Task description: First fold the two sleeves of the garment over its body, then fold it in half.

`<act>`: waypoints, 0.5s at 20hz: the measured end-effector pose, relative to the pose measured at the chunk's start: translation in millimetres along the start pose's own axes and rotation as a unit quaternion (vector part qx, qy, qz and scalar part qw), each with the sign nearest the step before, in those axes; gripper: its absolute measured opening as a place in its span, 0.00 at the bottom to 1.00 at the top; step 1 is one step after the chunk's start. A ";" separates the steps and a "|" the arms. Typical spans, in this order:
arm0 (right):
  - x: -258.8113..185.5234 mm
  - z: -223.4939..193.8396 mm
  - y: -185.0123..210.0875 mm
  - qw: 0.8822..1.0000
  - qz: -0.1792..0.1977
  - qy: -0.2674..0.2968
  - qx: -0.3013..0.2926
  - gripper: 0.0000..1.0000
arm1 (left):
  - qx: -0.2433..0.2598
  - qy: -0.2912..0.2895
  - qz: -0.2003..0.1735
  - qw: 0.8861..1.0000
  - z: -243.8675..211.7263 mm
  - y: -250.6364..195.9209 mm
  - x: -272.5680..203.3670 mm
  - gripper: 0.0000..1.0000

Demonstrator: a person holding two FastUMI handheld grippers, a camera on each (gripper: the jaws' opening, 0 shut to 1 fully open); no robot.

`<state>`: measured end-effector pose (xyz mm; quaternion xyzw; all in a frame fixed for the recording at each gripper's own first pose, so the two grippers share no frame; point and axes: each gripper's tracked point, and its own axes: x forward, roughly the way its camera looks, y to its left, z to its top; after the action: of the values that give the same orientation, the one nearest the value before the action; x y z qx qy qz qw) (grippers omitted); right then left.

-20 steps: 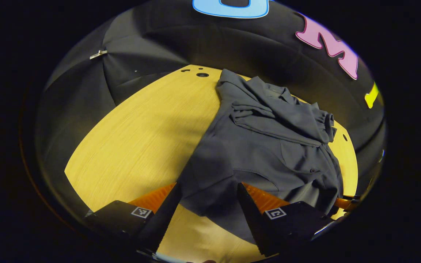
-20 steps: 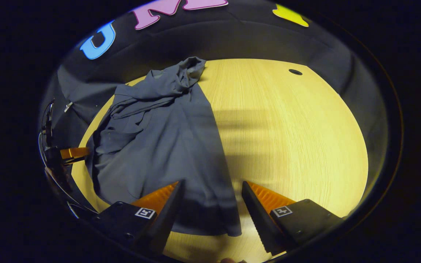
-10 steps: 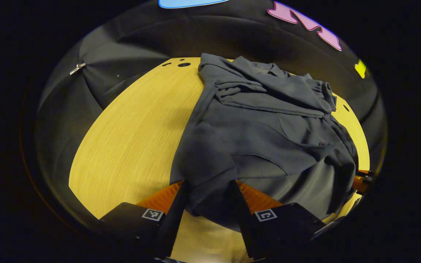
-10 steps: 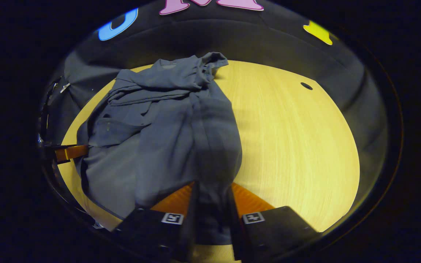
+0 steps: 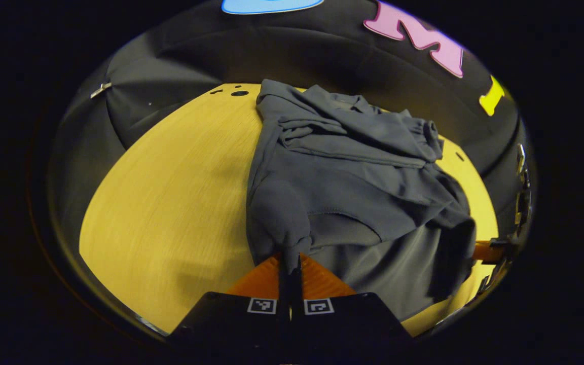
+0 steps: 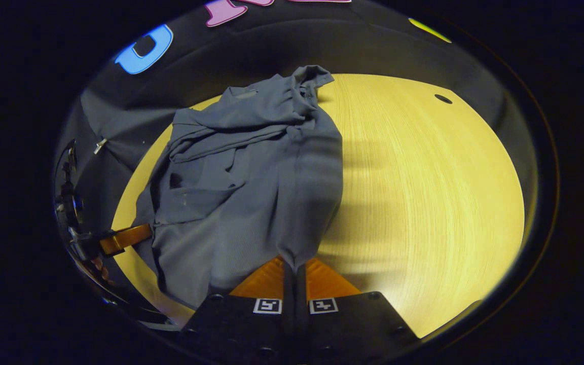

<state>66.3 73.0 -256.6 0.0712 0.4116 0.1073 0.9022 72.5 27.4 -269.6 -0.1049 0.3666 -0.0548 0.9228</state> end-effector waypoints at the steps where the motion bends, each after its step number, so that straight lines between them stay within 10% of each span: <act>1: -1.8 3.9 4.2 1.000 0.005 -0.004 0.012 0.05 | -0.010 -0.012 -0.012 1.000 6.7 -2.9 -6.8 0.06; 10: -48.3 57.1 0.8 0.997 -0.009 -0.078 0.017 0.05 | -0.073 -0.084 -0.074 0.991 62.8 -14.1 -69.8 0.06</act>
<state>78.6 59.3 -184.1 0.0909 0.3426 0.0867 0.9310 64.8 35.7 -175.3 -0.2033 0.2821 -0.0866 0.9336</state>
